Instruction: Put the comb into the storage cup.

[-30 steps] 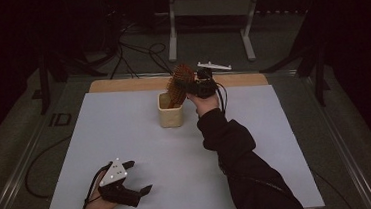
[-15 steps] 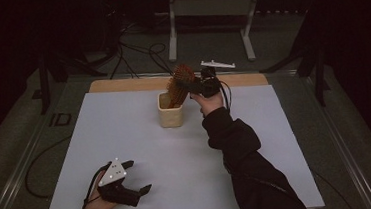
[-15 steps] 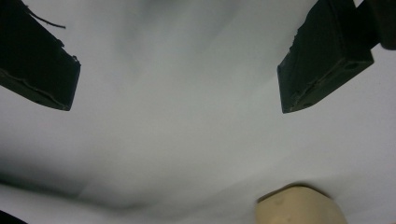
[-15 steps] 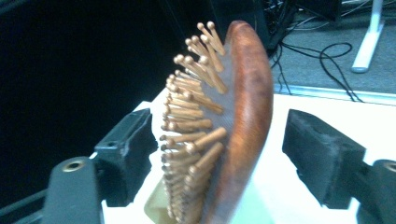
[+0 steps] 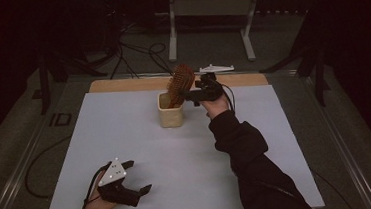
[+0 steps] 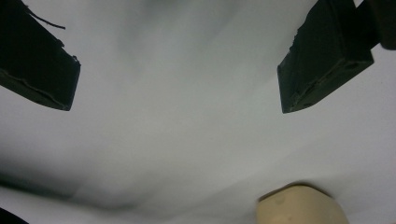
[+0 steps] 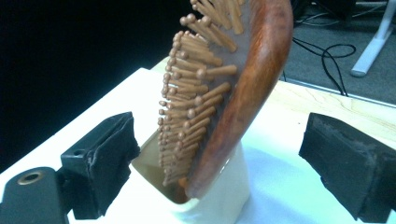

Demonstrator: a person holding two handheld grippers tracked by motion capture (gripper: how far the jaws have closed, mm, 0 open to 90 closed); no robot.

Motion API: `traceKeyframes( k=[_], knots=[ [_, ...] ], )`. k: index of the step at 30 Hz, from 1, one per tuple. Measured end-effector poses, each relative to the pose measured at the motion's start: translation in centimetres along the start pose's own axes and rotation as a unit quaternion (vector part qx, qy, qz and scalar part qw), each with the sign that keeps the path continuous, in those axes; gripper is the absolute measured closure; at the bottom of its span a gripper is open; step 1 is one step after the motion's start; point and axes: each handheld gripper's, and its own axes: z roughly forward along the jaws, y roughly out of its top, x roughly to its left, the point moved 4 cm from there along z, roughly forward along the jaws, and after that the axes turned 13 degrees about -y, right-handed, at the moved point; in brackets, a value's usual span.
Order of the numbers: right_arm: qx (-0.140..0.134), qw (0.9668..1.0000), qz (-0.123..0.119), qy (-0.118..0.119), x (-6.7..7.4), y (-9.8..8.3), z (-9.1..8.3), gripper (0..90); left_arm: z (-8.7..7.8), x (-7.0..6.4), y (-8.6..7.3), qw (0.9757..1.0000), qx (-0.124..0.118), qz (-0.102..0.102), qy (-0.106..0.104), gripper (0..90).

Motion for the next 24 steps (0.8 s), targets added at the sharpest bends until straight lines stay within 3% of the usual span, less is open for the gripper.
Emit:
traceKeyframes(
  k=[14, 24],
  knots=[
    [-0.008, 0.9992, -0.04, -0.005, -1.2, -1.1, -2.0, 9.3, -0.2, -0.2, 0.0, 1.0, 0.0, 0.001, 0.002, 0.1],
    [0.0, 0.9987, -0.052, 0.001, -2.4, -2.6, -3.5, 9.3, -0.2, -0.1, 0.1, 1.0, -0.002, 0.002, 0.004, 0.1]
  ],
)
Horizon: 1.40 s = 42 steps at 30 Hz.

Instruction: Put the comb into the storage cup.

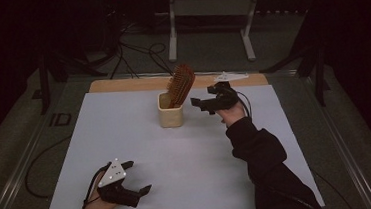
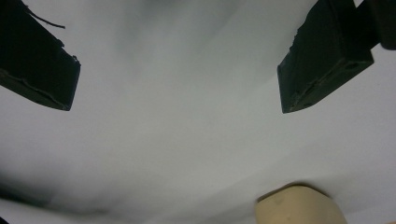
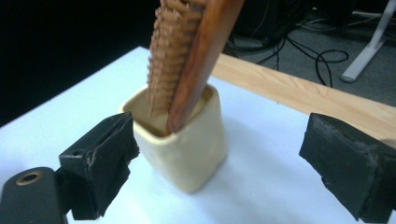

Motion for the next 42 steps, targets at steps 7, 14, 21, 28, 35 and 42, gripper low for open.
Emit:
traceKeyframes(
  k=[7, 14, 21, 28, 35, 42],
  knots=[
    [0.012, 0.9998, -0.013, -0.002, -0.4, -1.8, -1.0, 8.8, 0.0, 0.0, 0.0, 1.0, 0.001, 0.001, 0.001, 0.1],
    [0.018, 0.9996, -0.022, -0.005, -0.9, -3.9, -1.9, 8.4, 0.0, 0.0, 0.0, 1.0, 0.002, 0.002, 0.002, 0.1],
    [0.028, 0.9993, -0.023, 0.001, -1.3, -6.5, -2.7, 8.4, 0.0, -0.1, 0.0, 1.0, 0.003, 0.002, 0.002, 0.1],
    [0.037, 0.9988, -0.029, 0.017, -1.3, -9.0, -3.5, 8.4, 0.0, 0.0, 0.0, 1.0, 0.004, 0.002, 0.002, 0.1],
    [0.031, 0.9977, -0.056, 0.023, -0.6, -10.6, -4.8, 8.4, 0.0, 0.0, 0.0, 1.0, 0.002, 0.002, 0.001, 0.1],
    [0.026, 0.9964, -0.076, 0.026, 0.0, -12.3, -5.9, 8.4, 0.0, -0.1, 0.0, 1.0, 0.003, 0.003, 0.001, 0.1]
  ],
)
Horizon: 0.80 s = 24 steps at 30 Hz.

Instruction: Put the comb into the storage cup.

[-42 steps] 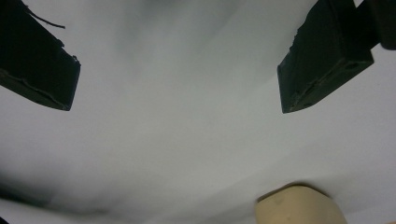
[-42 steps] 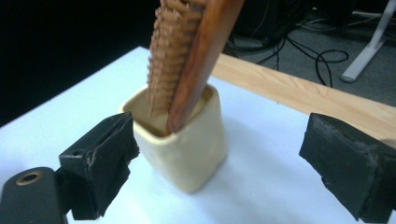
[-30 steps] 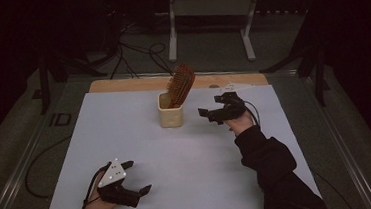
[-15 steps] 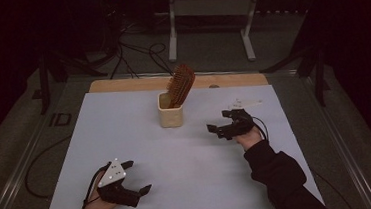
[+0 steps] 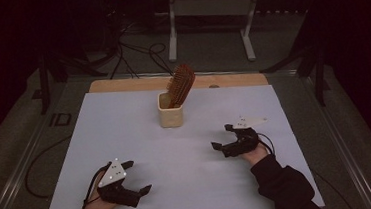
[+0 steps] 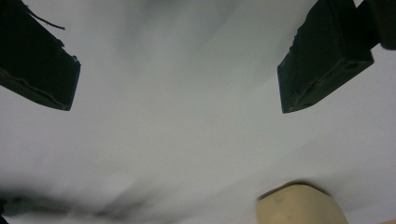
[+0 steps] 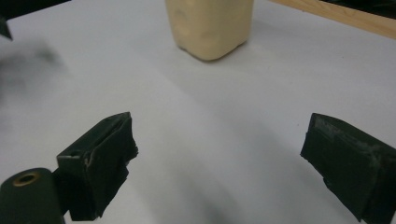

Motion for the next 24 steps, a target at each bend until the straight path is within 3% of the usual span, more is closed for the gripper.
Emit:
traceKeyframes(
  k=[12, 18, 24],
  knots=[
    [-0.007, 0.9997, -0.024, -0.003, 0.9, -2.4, -2.6, 8.4, 0.0, 0.0, 0.0, 1.0, 0.002, 0.002, 0.0, 0.1],
    [-0.005, 0.9995, -0.026, -0.014, 0.6, -3.8, -4.0, 8.4, -0.1, -0.1, 0.0, 1.0, 0.001, 0.003, 0.0, 0.1],
    [-0.003, 0.9983, -0.035, -0.045, 0.2, -5.0, -5.7, 8.4, -0.2, 0.0, 0.0, 1.0, 0.0, 0.002, 0.001, 0.1]
  ],
)
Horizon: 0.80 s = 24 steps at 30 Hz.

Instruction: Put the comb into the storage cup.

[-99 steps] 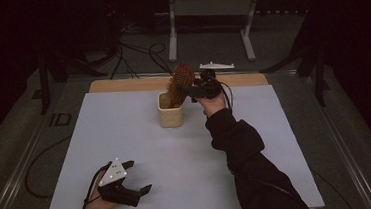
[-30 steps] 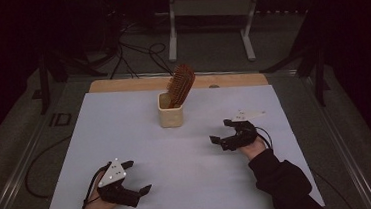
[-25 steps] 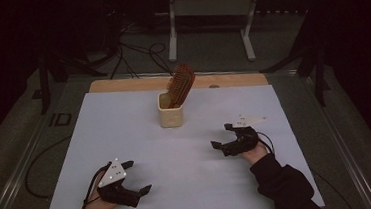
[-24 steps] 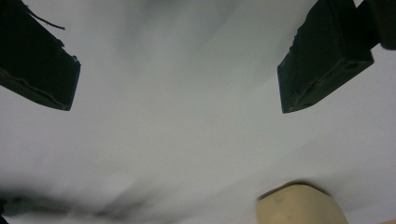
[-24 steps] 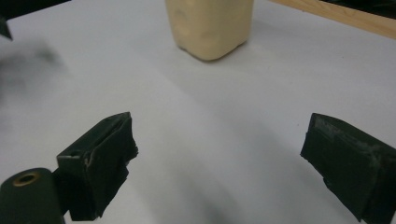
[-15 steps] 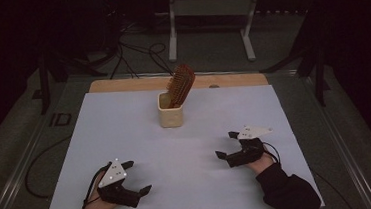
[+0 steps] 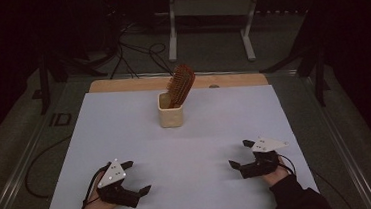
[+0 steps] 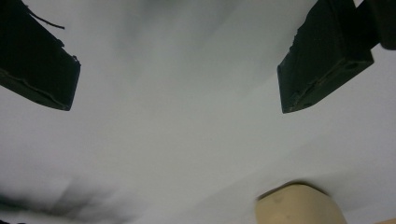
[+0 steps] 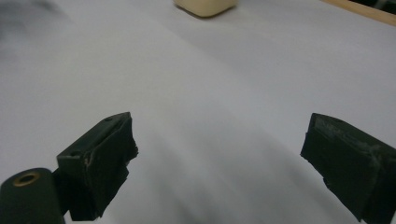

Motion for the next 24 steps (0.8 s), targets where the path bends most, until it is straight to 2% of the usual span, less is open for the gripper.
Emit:
traceKeyframes(
  k=[1, 2, 6, 13, 15, 19, 24],
  knots=[
    [0.0, 1.0, 0.0, 0.0, 0.0, 0.0, 0.0, 8.4, 0.0, 0.0, 0.0, 1.0, 0.0, 0.0, 0.0, 0.1],
    [-0.001, 0.9999, -0.003, -0.012, 0.0, -0.4, -0.6, 8.4, 0.0, 0.0, 0.0, 1.0, 0.0, -0.001, 0.0, 0.1],
    [0.001, 0.9998, 0.009, -0.018, -0.1, -1.2, -1.4, 8.4, 0.1, 0.0, 0.0, 1.0, 0.001, 0.002, -0.001, 0.1],
    [0.007, 0.9994, 0.007, -0.033, 0.0, -2.4, -2.3, 8.4, 0.0, -0.1, 0.0, 1.0, -0.002, 0.001, -0.001, 0.1],
    [0.01, 0.9994, 0.007, -0.033, -0.1, -2.6, -2.4, 8.4, 0.1, -0.1, 0.0, 1.0, 0.0, 0.001, -0.001, 0.1],
    [-0.002, 0.9991, 0.005, -0.042, -0.6, -2.6, -2.1, 8.4, 0.2, -0.1, -0.1, 1.0, 0.0, -0.001, -0.003, 0.1],
    [-0.004, 0.9994, -0.004, -0.036, -0.4, -2.6, -1.7, 8.4, 0.2, -0.1, -0.1, 1.0, 0.003, 0.001, -0.003, 0.1]
  ],
)
